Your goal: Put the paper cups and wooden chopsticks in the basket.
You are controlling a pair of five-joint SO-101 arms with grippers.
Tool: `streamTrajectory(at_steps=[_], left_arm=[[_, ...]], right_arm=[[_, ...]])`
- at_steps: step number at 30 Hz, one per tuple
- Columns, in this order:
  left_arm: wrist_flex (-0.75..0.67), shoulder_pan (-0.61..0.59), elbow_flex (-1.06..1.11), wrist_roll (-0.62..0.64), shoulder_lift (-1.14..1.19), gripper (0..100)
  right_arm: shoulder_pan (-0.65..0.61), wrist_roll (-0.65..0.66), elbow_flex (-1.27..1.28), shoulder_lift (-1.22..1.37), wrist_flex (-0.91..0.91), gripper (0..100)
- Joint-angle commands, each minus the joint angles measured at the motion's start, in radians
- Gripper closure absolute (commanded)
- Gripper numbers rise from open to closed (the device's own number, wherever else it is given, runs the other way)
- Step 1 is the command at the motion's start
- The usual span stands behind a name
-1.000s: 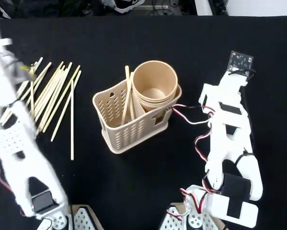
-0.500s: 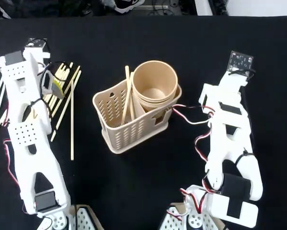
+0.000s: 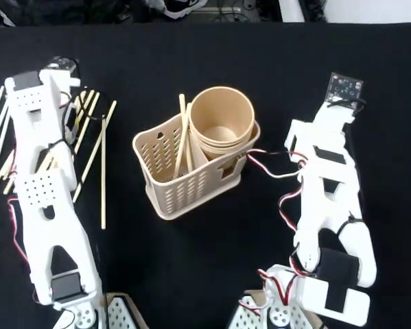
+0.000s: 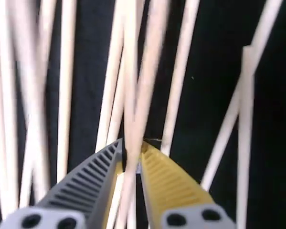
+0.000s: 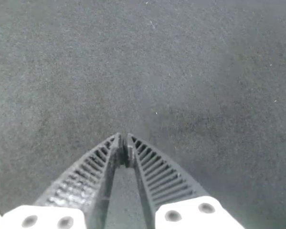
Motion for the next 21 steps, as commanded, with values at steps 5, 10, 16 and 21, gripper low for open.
streamTrajectory(at_steps=[5,10,16,21], left_arm=[[0.012,0.073,0.194,0.127,-0.387,97],[0.008,0.104,0.378,0.216,-0.701,97],[-0.043,0.101,0.504,0.278,-0.982,97],[-0.169,0.108,0.687,0.328,-1.183,97]], right_arm=[[-0.009,0.009,-0.008,-0.002,-0.021,98.3],[0.002,0.009,-0.008,-0.002,-0.021,98.3],[0.002,0.009,-0.008,-0.002,-0.021,98.3],[0.002,0.009,-0.008,-0.002,-0.021,98.3]])
